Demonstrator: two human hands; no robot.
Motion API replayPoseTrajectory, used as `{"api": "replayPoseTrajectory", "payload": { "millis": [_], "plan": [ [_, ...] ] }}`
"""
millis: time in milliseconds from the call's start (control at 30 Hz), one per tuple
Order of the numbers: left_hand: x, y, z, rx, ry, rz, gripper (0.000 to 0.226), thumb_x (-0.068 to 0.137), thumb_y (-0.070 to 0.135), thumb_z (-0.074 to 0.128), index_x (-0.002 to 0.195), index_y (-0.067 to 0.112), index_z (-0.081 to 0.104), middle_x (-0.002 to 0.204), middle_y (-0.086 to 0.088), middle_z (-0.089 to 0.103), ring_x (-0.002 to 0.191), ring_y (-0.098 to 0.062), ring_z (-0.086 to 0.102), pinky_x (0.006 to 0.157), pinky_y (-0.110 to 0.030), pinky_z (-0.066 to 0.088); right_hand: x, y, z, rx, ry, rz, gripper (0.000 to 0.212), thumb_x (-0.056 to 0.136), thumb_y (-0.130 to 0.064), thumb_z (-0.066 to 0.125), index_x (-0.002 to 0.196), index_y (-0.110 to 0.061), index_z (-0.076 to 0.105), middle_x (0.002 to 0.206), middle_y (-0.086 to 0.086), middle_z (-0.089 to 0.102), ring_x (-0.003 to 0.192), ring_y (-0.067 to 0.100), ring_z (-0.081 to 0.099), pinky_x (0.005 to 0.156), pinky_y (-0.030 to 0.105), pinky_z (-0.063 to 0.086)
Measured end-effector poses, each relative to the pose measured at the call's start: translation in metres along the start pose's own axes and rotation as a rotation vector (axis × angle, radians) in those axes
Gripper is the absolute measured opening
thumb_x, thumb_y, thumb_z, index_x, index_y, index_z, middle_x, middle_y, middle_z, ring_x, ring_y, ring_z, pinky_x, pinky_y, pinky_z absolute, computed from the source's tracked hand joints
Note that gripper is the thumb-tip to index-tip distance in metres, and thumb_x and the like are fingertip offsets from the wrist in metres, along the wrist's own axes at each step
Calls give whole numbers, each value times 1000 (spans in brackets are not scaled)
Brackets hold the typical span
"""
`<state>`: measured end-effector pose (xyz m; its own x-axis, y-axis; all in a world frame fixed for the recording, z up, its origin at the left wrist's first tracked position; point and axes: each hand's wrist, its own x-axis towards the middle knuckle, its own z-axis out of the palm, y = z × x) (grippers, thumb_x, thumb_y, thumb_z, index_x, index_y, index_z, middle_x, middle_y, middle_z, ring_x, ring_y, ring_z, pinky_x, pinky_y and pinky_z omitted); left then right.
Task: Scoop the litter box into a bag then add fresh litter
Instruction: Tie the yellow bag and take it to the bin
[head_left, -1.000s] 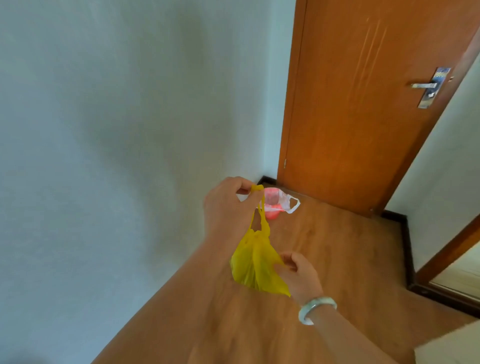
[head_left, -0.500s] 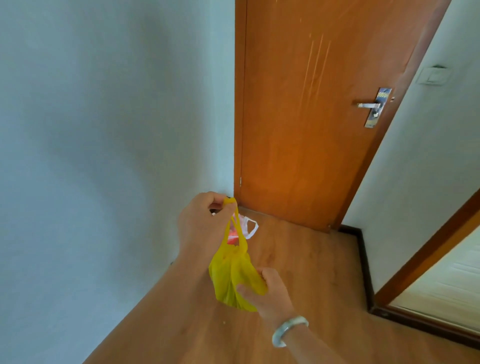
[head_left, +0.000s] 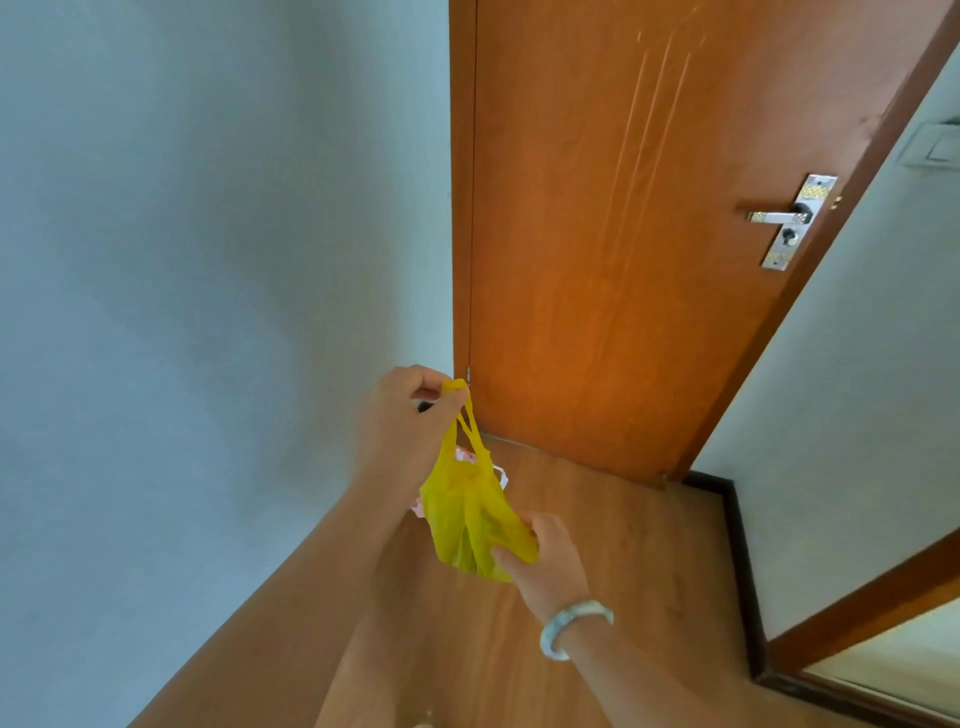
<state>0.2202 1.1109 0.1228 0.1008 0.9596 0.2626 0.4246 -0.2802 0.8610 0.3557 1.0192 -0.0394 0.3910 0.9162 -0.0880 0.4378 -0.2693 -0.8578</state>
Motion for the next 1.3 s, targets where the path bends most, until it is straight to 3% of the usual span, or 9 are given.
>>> {"api": "replayPoseTrajectory", "payload": {
  "millis": [133, 233, 333, 500, 600, 700, 867, 1067, 1300],
  "plan": [
    [60, -26, 19, -33, -76, 22, 11, 85, 22, 65, 83, 12, 69, 87, 3, 67, 80, -1, 59, 61, 0, 37, 57, -1, 15, 21, 24, 55, 37, 79, -32, 66, 113, -23, 55, 107, -8, 52, 101, 10, 51, 83, 25, 44],
    [102, -46, 31, -49, -112, -4, 7, 84, 22, 67, 77, 21, 67, 83, 7, 66, 82, -5, 61, 69, -10, 42, 97, -2, 31, 36, 35, 99, 36, 79, -31, 67, 112, -23, 55, 104, -10, 53, 100, 10, 51, 85, 27, 46],
    [138, -65, 40, -20, -117, 10, 18, 82, 22, 69, 70, 34, 61, 78, 16, 63, 81, -7, 61, 74, -22, 46, 136, -8, 46, 32, 41, 107, 32, 79, -26, 68, 108, -23, 56, 96, -14, 51, 96, 9, 52, 78, 17, 41],
    [196, -92, 58, -7, -103, -31, 22, 80, 22, 70, 66, 35, 60, 74, 19, 62, 77, 1, 60, 71, -17, 44, 203, -12, 61, 41, -22, 127, 27, 79, -23, 68, 100, -30, 53, 94, -17, 52, 89, 1, 53, 65, 5, 40],
    [226, -107, 71, 0, -94, -61, 23, 80, 22, 71, 66, 36, 60, 72, 20, 61, 75, 5, 59, 71, -17, 44, 241, -8, 71, 41, -65, 136, 32, 70, -36, 69, 98, -31, 54, 99, -9, 54, 94, 6, 54, 67, 4, 37],
    [254, -124, 85, 9, -67, -102, 26, 80, 20, 71, 65, 38, 59, 74, 20, 61, 79, 0, 61, 73, -20, 46, 282, 1, 82, 14, -84, 119, 47, 53, -58, 56, 91, -32, 53, 91, -6, 55, 81, 1, 52, 67, 2, 36],
    [296, -151, 114, 31, 34, -182, 18, 78, 22, 72, 69, 34, 64, 79, 15, 66, 81, -5, 62, 80, -33, 51, 354, 21, 102, -45, -219, 76, 36, 74, -30, 75, 104, -16, 59, 100, -6, 54, 93, 11, 54, 73, 6, 38],
    [340, -183, 154, 26, 120, -249, 11, 72, 37, 64, 65, 42, 57, 78, 15, 66, 79, -1, 60, 91, -44, 46, 435, 42, 129, -77, -334, 23, 35, 73, -32, 77, 100, -16, 62, 101, -2, 56, 95, 14, 54, 82, 25, 45],
    [367, -262, 195, -1, 139, -334, 7, 74, 39, 62, 69, 42, 59, 79, 19, 63, 81, -1, 59, 94, -49, 45, 494, 89, 170, -170, -377, 52, 39, 74, -23, 76, 107, -11, 60, 104, 3, 55, 95, 16, 52, 75, 16, 35]
  ]
}}
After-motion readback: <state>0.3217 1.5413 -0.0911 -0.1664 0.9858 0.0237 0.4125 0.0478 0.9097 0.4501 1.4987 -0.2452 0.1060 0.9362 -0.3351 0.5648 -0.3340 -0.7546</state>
